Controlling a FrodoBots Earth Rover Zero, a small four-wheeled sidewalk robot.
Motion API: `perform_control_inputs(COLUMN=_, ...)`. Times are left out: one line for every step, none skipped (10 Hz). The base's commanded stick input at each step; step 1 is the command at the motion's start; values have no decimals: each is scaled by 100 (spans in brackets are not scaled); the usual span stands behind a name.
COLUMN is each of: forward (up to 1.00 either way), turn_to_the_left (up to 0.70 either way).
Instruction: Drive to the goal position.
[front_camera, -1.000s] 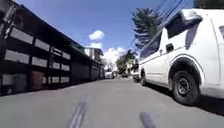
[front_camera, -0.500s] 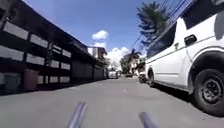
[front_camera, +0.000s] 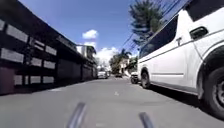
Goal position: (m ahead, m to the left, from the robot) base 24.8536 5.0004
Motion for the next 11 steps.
perform_control_inputs(forward=100, turn_to_the_left=0)
perform_control_inputs(forward=100, turn_to_the_left=4)
perform_control_inputs(forward=100, turn_to_the_left=4)
perform_control_inputs(forward=100, turn_to_the_left=0)
perform_control_inputs(forward=100, turn_to_the_left=5)
perform_control_inputs(forward=100, turn_to_the_left=1)
perform_control_inputs(forward=100, turn_to_the_left=8)
perform_control_inputs(forward=100, turn_to_the_left=-30)
perform_control_inputs(forward=100, turn_to_the_left=-40)
perform_control_inputs(forward=100, turn_to_the_left=-40)
perform_control_inputs(forward=100, turn_to_the_left=-36)
